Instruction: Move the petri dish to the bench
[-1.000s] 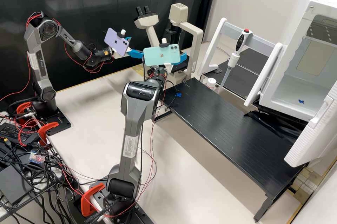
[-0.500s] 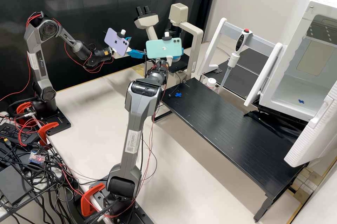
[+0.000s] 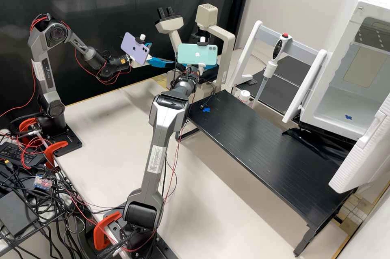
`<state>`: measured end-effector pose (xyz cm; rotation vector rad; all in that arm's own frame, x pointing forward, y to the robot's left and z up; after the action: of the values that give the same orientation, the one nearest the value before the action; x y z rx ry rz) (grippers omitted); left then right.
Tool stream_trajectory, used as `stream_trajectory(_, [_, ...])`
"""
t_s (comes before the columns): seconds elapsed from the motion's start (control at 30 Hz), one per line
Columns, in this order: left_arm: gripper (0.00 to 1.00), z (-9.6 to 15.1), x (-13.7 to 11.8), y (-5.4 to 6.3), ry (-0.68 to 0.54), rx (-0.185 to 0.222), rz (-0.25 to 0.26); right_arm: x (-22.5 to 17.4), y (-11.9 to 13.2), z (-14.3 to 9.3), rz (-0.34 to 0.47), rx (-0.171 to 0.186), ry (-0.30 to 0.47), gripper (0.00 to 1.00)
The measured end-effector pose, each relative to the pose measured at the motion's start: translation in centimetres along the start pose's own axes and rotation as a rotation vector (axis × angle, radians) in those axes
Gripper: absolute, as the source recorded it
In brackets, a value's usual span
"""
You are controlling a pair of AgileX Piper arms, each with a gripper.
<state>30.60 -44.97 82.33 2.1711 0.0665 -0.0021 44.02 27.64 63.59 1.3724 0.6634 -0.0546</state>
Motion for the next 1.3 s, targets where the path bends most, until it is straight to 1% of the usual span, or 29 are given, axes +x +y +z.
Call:
stream_trajectory(0.1, [1.00,0.0,0.0,0.0,0.000,0.000,0.000,0.3,-0.6,0.7,-0.005,-0.015,-0.027,1.00])
stream_trajectory(0.17, [1.00,0.0,0.0,0.0,0.000,0.000,0.000,0.4,-0.9,1.0,-0.004,-0.011,-0.040,1.00])
stream_trajectory(0.3, [1.00,0.0,0.0,0.0,0.000,0.000,0.000,0.4,-1.2,1.3,-0.002,-0.020,-0.048,1.00])
stream_trajectory(0.33, [1.00,0.0,0.0,0.0,0.000,0.000,0.000,0.3,-1.3,1.4,0.006,-0.031,-0.045,0.00])
stream_trajectory(0.4, [1.00,0.0,0.0,0.0,0.000,0.000,0.000,0.2,-1.6,1.8,0.001,-0.038,-0.057,0.00])
stream_trajectory(0.6, [1.00,0.0,0.0,0.0,0.000,0.000,0.000,0.0,-2.3,2.4,-0.003,-0.027,-0.076,0.00])
stream_trajectory(0.63, [1.00,0.0,0.0,0.0,0.000,0.000,0.000,0.0,-2.4,2.6,-0.004,-0.020,-0.081,0.00])
stream_trajectory(0.73, [1.00,0.0,0.0,0.0,0.000,0.000,0.000,-0.1,-2.6,2.8,0.004,-0.019,-0.082,0.00])
stream_trajectory(1.03, [1.00,0.0,0.0,0.0,0.000,0.000,0.000,-0.3,-2.8,3.1,0.015,-0.019,-0.081,0.00])
stream_trajectory(1.13, [1.00,0.0,0.0,0.0,0.000,0.000,0.000,-0.3,-2.9,3.0,0.011,-0.005,-0.071,0.00])
stream_trajectory(1.3, [1.00,0.0,0.0,0.0,0.000,0.000,0.000,-0.3,-2.9,2.9,0.001,-0.004,-0.054,0.00])
